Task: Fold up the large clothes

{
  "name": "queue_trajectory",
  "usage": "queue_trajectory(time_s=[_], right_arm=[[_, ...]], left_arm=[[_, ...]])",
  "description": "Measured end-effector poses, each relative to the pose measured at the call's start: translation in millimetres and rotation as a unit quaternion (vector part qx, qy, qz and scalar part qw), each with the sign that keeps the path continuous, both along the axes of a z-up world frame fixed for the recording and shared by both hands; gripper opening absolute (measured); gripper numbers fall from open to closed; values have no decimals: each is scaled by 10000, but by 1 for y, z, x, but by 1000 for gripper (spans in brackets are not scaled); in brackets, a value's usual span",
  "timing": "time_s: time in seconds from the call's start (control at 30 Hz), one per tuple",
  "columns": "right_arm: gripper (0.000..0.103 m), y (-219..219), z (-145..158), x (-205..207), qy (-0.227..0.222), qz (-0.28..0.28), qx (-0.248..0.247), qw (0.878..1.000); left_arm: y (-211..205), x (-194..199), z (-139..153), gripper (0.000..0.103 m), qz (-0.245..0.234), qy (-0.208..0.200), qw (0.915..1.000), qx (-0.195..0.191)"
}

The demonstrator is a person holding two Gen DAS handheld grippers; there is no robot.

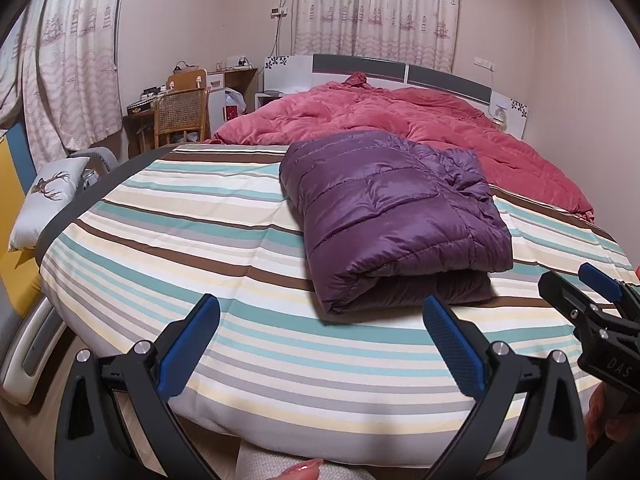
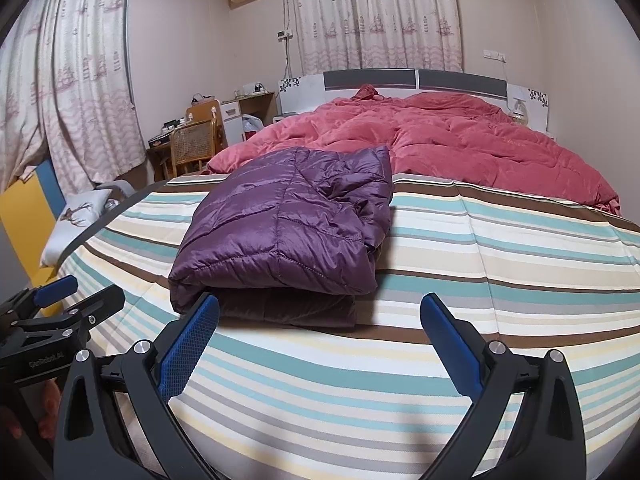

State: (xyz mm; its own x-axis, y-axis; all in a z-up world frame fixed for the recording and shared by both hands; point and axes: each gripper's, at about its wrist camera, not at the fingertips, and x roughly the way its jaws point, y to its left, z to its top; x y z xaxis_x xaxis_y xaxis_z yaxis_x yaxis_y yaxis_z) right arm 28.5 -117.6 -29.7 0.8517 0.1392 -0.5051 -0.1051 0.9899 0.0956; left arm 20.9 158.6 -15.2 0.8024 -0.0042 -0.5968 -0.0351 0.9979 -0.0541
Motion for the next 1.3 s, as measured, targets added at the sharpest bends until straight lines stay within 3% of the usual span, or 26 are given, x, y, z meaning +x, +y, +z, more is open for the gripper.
queue_trajectory(time_s=[1.0, 1.3], right_arm=[[100, 0, -2, 0, 81, 22, 20, 10000], [100, 0, -2, 1, 117, 25, 26, 9999]], left_arm=[[-3, 1, -1, 101, -103, 49, 9999, 87], [-6, 0, -3, 101, 136, 4, 9994, 317]])
